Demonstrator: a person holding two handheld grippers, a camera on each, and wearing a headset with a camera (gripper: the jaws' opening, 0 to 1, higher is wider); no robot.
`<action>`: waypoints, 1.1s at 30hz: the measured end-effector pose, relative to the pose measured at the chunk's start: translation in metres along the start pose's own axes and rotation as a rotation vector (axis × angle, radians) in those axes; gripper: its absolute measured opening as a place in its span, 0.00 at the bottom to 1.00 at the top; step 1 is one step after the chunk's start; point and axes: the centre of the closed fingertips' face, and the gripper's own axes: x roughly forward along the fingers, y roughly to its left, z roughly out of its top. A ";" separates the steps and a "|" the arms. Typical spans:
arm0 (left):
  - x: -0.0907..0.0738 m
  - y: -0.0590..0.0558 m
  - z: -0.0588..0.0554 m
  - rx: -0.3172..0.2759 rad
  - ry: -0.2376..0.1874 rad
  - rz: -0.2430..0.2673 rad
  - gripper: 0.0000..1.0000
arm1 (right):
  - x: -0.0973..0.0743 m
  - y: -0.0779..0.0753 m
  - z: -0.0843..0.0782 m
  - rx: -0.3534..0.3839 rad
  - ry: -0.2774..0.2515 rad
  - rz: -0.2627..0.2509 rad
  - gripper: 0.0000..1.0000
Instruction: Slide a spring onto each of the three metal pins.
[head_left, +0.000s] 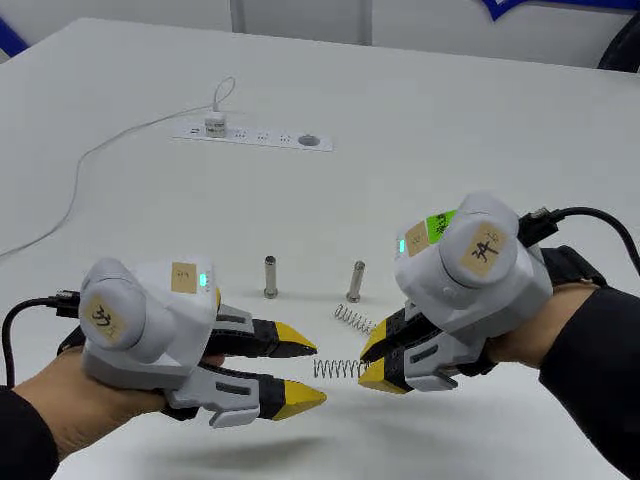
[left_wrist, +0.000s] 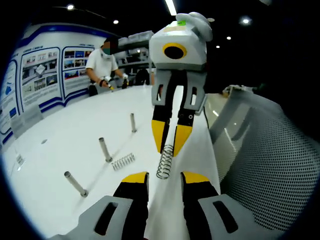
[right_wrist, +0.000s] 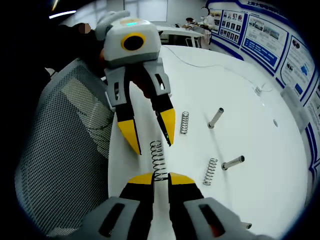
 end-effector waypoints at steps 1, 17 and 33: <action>0.001 -0.001 0.000 0.008 0.002 -0.006 0.24 | 0.000 0.001 0.001 -0.006 0.001 0.003 0.11; 0.004 -0.006 -0.002 0.051 0.014 -0.020 0.12 | -0.008 0.010 0.014 -0.035 -0.010 0.016 0.11; 0.004 -0.009 -0.002 0.063 0.020 -0.025 0.11 | -0.016 0.017 0.049 -0.067 -0.099 0.017 0.11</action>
